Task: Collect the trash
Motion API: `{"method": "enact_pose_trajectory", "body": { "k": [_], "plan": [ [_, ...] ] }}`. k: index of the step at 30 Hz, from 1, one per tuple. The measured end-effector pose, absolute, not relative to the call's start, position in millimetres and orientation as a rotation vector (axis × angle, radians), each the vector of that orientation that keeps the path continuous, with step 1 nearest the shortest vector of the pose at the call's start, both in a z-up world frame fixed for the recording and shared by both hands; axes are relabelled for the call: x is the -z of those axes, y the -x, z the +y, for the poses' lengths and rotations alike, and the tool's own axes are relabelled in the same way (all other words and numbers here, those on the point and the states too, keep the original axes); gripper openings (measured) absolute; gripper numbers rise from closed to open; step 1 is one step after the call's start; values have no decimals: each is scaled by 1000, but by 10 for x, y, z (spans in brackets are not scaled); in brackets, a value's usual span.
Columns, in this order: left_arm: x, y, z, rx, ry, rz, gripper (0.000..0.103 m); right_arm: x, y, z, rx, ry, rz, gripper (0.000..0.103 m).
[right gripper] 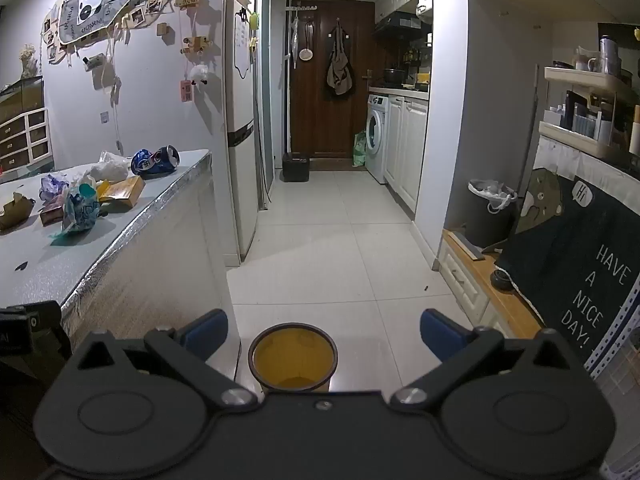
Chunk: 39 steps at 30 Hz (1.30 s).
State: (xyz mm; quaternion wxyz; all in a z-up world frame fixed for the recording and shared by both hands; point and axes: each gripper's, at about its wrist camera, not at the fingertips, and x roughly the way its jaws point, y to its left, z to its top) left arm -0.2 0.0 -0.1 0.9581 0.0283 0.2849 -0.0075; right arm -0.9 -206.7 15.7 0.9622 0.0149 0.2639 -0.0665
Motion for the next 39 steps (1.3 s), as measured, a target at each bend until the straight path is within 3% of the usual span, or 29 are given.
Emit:
{"method": "enact_pose_trajectory", "body": {
  "k": [39],
  "plan": [
    [-5,-30,6,16,-57,591,103,-153,6,-2054,137,-29,535,103]
  ]
}}
